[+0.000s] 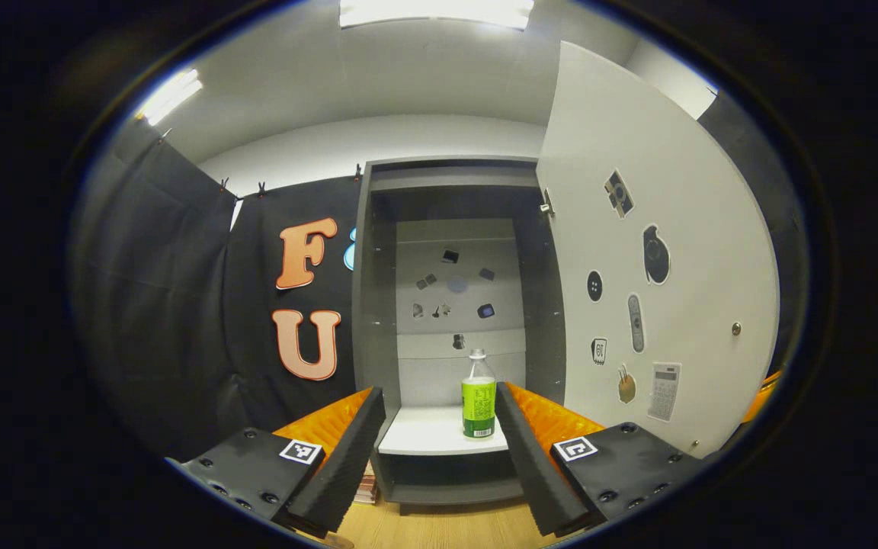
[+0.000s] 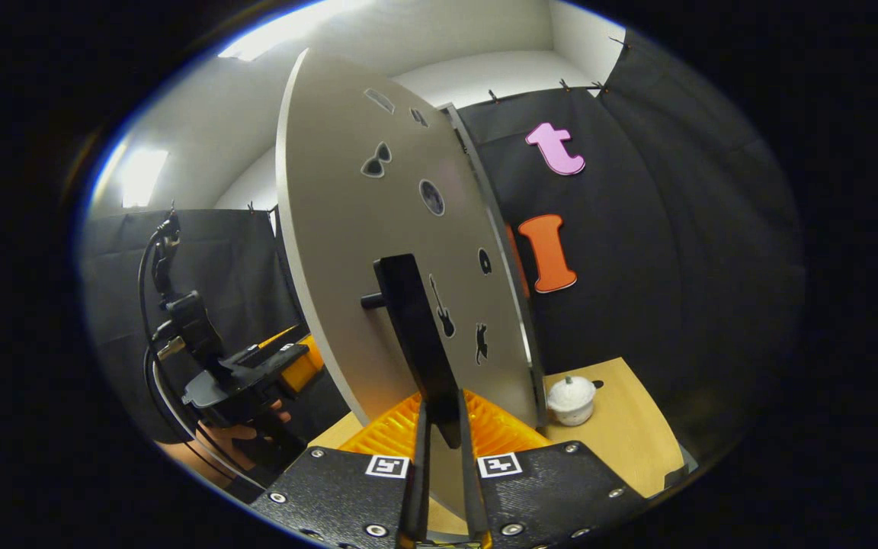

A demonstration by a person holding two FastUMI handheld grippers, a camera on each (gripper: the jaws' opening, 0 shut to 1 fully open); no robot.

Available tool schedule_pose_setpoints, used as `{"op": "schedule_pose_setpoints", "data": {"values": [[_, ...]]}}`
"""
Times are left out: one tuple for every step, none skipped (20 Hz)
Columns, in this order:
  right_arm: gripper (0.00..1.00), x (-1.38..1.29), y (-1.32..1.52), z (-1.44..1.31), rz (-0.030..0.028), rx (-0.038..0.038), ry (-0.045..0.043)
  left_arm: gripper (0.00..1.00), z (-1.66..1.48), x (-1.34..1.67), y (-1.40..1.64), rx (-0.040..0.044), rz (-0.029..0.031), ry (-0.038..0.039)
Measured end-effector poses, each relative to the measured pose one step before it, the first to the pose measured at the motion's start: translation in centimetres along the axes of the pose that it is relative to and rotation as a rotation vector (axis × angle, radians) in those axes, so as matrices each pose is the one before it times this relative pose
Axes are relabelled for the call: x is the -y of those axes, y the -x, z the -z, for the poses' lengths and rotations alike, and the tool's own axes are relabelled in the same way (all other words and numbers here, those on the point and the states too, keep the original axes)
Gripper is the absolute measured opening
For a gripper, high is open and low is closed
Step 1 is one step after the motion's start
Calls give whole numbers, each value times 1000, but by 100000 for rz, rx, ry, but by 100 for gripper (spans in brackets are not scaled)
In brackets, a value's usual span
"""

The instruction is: Open the cabinet door with the right hand, grasp the bottle in the cabinet with the left hand and place it on the coaster, then close the cabinet door with the right hand.

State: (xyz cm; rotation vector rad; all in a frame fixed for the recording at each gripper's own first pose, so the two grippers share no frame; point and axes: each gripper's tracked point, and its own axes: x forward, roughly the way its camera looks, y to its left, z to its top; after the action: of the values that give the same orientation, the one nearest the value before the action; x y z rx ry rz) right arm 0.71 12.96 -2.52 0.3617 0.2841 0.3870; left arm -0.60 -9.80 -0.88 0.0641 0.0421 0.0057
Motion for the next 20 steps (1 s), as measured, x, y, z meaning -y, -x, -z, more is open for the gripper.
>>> {"op": "schedule_pose_setpoints", "data": {"values": [[18,334,329,-389,1914,1250,-746,93,-142,728,-292,-283,972,-123],[18,362,125,-179,2133,1271,516,94,-191,726,-462,-189,1258,114],[18,721,10,-323,2973,1835,1154,94,-111,428,-339,-330,791,162],[18,666,43,-177,3147,1129,760,93,176,404,-441,-518,773,263],[18,596,85,-173,3471,1135,-340,95,147,353,-580,-499,717,415],[17,42,185,-72,1419,596,-1642,94,289,229,-481,-433,827,216],[16,-363,318,-166,-282,828,-1482,94,348,100,-473,-820,504,26],[14,-686,61,146,-952,-563,-682,94,415,192,-568,-723,1012,-64],[14,-353,90,-20,-477,291,608,95,124,224,-611,-47,1166,-155],[14,-125,-8,-21,394,522,1248,94,174,108,-558,364,992,-178],[15,582,187,-549,1466,2933,953,93,44,-21,-728,648,1229,26],[15,371,178,-907,869,4355,-642,94,-20,-49,-962,862,1578,296],[15,-279,215,-942,-205,4524,-2258,94,119,-26,-873,625,1771,369],[15,-212,197,-589,23,1982,-2540,95,375,-158,-906,-324,1473,344],[14,-277,307,420,26,-1604,-21,95,373,-39,-802,-371,1527,705],[15,-118,181,128,1260,217,1086,95,564,-30,-922,-721,1699,1089],[16,167,208,87,1644,407,1782,95,721,-8,-924,-1122,1680,1362],[16,29,76,-27,1658,88,1945,95,602,-31,-816,-1551,1570,1490],[16,72,-88,-77,1459,56,1284,95,714,119,-696,-1720,2020,1437],[23,12,89,34,788,99,1000,95,731,20,-645,-1666,1755,942]]}}
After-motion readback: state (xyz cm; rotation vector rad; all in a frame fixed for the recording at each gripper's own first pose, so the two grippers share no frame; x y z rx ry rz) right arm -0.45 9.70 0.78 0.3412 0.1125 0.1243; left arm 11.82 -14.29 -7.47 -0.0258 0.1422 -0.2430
